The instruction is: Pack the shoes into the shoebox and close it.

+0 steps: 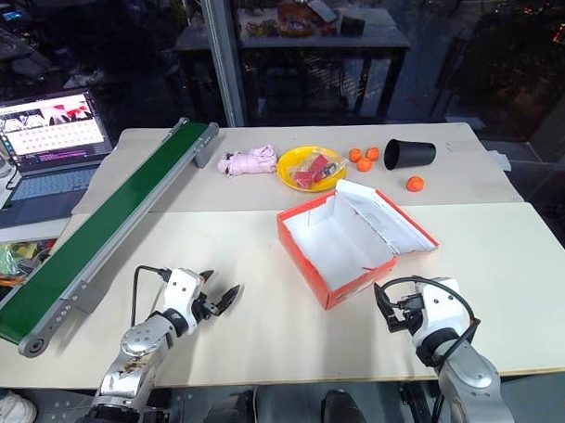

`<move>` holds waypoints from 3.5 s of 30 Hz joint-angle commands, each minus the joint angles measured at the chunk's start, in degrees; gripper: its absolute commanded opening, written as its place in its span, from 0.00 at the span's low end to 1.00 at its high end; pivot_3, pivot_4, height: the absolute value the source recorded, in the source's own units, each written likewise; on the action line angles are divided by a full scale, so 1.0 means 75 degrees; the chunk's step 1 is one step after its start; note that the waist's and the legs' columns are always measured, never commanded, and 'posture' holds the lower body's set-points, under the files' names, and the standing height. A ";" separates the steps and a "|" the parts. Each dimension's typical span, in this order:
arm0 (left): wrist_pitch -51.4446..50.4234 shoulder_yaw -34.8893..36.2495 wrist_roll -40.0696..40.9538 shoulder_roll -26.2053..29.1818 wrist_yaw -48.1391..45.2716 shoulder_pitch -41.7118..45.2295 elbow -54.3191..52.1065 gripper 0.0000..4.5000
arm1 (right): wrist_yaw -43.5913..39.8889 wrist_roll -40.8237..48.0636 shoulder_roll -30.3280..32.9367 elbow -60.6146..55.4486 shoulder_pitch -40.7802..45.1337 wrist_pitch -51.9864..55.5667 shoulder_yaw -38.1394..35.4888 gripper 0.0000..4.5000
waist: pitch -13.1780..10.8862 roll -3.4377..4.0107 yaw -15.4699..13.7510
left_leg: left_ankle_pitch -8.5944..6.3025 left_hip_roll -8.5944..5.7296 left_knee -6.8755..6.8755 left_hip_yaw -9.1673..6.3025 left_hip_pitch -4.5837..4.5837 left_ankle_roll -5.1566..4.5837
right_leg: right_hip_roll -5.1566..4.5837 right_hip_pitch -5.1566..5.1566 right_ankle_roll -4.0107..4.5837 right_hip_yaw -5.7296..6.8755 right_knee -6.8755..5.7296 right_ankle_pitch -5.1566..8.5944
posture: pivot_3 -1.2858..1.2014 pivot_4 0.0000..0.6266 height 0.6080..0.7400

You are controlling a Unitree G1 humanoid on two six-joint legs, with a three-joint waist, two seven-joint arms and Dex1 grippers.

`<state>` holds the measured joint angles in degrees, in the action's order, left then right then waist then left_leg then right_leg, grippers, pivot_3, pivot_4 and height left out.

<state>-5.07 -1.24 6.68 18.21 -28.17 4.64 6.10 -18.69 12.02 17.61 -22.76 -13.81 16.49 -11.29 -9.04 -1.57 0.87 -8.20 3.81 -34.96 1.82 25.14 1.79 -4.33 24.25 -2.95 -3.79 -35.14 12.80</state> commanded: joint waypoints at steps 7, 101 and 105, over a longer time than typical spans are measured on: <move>0.0435 0.1014 0.0609 0.0156 0.0148 0.1533 0.0286 0.89 | 0.1083 0.0227 0.0373 -0.0810 0.0218 0.0106 -0.2307 0.99 | -0.0005 -0.0008 -0.0081 | 0.0001 -0.0002 -0.0019 0.0000 0.0013 0.0003 | -0.0002 -0.0001 -0.0013 0.0003 -0.0004 -0.0013 | 0.52 0.24 1.00; 0.0988 0.3035 0.1108 0.2816 -0.1029 0.4744 0.7219 0.63 | -0.1806 0.1391 0.0149 0.0819 0.6371 0.2494 0.2545 1.00 | -0.0022 -0.0108 -0.0187 | 0.0057 0.0077 -0.0021 -0.0015 0.0054 -0.0027 | 0.0111 0.0104 0.0040 -0.0013 -0.0137 -0.0064 | 0.52 0.24 1.00; 0.0960 0.2957 0.1135 0.2621 -0.0952 0.5006 0.6815 0.41 | -0.1758 0.1458 0.0182 0.0824 0.6477 0.2577 0.2475 1.00 | -0.0021 -0.0108 -0.0316 | 0.0058 0.0077 -0.0023 -0.0014 0.0056 -0.0024 | 0.0107 0.0100 0.0040 -0.0006 -0.0135 -0.0064 | 0.52 0.24 1.00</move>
<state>2.65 22.45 14.83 39.76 -34.00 39.93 59.83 -32.23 22.61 18.75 -14.16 32.97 35.47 9.28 -9.20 -2.38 -1.50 -7.76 4.39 -35.14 1.71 25.57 1.63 -3.53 25.00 -2.64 -3.83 -36.16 12.33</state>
